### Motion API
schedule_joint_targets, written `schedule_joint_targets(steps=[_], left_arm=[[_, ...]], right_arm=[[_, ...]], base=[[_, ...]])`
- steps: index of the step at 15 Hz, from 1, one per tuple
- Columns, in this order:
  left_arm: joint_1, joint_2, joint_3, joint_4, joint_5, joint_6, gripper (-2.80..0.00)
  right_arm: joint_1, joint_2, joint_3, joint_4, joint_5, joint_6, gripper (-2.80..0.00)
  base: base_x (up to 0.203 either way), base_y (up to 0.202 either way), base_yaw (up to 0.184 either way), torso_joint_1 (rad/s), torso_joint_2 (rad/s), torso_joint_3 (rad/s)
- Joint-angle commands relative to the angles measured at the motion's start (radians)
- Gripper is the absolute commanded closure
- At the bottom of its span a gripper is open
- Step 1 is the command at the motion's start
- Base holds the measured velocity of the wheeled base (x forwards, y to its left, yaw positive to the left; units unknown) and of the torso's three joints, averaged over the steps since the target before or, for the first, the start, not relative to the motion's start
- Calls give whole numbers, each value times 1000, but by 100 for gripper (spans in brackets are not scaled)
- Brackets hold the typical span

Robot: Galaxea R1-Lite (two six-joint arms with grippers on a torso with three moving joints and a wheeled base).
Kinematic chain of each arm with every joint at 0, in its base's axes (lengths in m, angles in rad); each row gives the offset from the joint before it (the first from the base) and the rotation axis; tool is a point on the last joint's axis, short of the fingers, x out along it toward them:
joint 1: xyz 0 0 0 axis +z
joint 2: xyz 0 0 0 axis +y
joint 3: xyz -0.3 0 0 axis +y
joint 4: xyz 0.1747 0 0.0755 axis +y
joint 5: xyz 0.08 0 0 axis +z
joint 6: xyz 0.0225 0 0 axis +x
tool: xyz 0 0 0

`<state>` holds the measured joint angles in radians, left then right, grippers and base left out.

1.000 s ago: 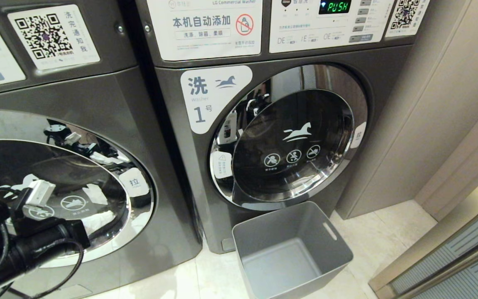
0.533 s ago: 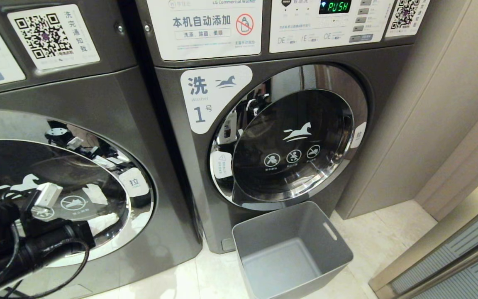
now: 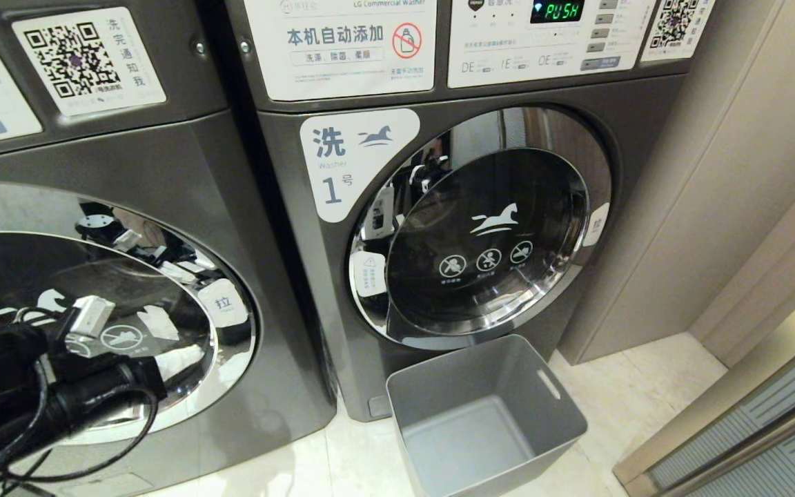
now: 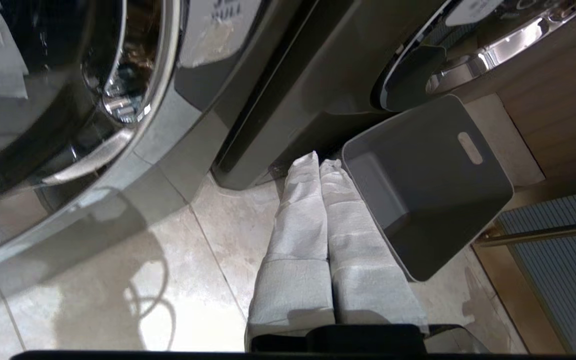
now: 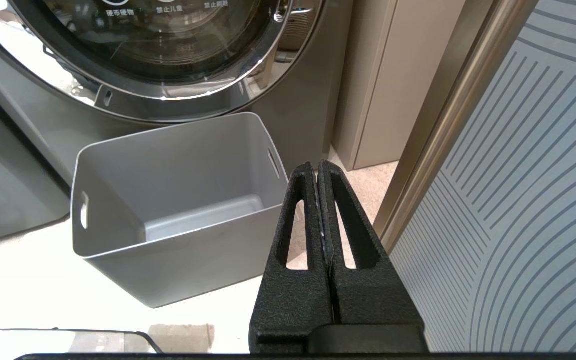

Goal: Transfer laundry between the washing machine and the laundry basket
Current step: Open the lid of the washing machine

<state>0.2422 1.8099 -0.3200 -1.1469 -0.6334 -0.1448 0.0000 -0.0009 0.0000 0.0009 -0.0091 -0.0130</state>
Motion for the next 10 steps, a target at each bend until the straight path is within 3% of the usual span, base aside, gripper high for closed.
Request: schedule_joint_targets(steps=[1, 5, 9, 10], left_arm=[[0, 34, -27, -17, -3, 0, 0], [-9, 103, 7, -188, -1, 7, 0], [0, 103, 39, -195, 0, 5, 0], [0, 111, 31, -207, 3, 5, -280]], right_arm=[[0, 1, 0, -1, 0, -1, 0], [0, 1, 0, -1, 0, -1, 0], [0, 1, 0, -1, 0, -1, 0], [0, 1, 0, -1, 0, -1, 0]], base=[[0, 0, 0, 0, 0, 0], [0, 0, 0, 0, 0, 0], [0, 0, 0, 0, 0, 0], [0, 0, 0, 0, 0, 0]])
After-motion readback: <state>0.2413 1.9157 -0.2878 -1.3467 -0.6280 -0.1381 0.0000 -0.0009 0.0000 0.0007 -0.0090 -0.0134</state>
